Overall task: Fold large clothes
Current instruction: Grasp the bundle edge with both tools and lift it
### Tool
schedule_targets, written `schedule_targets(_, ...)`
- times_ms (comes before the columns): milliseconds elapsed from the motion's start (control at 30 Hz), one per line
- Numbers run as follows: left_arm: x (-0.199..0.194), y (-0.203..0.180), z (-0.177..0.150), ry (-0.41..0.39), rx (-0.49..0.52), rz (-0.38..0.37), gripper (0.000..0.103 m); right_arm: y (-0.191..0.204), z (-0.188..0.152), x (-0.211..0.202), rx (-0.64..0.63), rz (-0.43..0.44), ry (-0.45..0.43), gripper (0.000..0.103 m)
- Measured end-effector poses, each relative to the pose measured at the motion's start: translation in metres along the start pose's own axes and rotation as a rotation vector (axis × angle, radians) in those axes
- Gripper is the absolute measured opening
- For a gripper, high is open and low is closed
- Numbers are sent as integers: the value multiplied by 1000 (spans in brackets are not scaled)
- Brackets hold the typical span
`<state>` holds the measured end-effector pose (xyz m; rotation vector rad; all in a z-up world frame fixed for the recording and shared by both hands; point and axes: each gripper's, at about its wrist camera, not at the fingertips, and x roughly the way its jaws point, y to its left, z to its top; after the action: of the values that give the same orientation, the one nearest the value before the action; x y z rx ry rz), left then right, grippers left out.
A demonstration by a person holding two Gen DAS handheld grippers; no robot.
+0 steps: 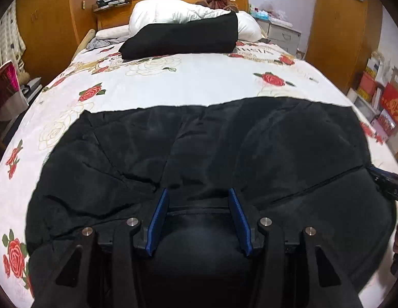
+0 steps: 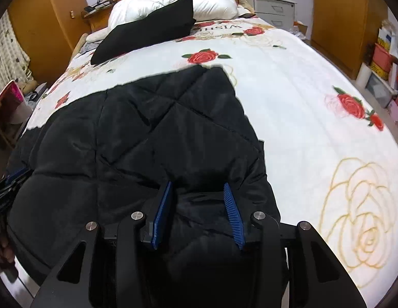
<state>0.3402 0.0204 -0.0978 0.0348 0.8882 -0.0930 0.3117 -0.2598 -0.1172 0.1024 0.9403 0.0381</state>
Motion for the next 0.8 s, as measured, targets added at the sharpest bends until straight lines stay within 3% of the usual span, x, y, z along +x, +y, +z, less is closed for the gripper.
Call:
schedule_targets(200, -6, -1, 10, 25, 0, 5, 50, 1, 6, -15, 2, -24, -14, 41)
schedule_targets(267, -22, 8, 18, -12, -8, -22, 50, 0, 12, -32, 5, -7, -63, 41)
schedule_targets(367, -31, 30, 31, -71, -1, 37, 50, 1, 29, -40, 20, 31, -102, 41)
schedule_targets(533, 5, 76, 37, -14, -47, 135, 50, 8, 45, -4, -21, 4, -58, 41)
schedule_targets(800, 40, 87, 26, -17, -56, 127, 52, -8, 39, 39, 1, -23, -23, 38)
